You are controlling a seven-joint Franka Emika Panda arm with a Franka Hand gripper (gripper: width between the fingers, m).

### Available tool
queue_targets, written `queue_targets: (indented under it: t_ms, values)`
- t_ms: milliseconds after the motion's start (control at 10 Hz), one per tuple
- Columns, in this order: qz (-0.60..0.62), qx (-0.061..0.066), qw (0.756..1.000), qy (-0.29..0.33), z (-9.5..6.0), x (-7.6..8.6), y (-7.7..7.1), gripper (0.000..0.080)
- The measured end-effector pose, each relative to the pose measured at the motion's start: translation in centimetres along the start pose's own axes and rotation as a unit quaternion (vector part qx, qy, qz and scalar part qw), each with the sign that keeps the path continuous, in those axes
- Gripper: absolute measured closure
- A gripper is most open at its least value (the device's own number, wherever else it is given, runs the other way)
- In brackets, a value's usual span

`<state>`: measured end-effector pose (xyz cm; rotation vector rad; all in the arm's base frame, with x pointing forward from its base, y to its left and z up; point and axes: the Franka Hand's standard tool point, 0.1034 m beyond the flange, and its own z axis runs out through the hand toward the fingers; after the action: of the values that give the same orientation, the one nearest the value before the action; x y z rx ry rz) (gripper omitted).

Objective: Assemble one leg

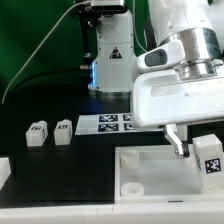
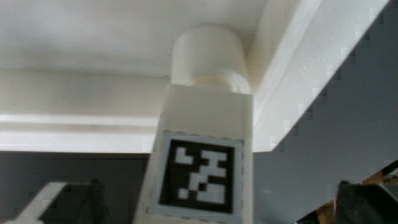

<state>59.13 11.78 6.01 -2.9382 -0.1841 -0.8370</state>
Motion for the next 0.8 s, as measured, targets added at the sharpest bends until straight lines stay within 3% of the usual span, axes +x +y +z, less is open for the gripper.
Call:
queue_targets:
  t_ms: [200,300,400,500,600,800]
  values:
    - [0.001,0.001,1.0,-0.001,-0.1,0.3,0.0,0.015]
    - [0.002,0.007,1.0,-0.027,0.1,-0.1,-0.1,0.015]
    - [0.004,0.016,0.998,-0.059,-0.7,0.9,-0.1,0.015]
    - [0.005,0.014,0.998,-0.056,-1.6,2.0,0.4,0.015]
    - [0.007,0.026,0.994,-0.11,-1.6,1.5,0.3,0.015]
    - [0.012,0.051,0.976,-0.212,-2.2,3.4,0.2,0.015]
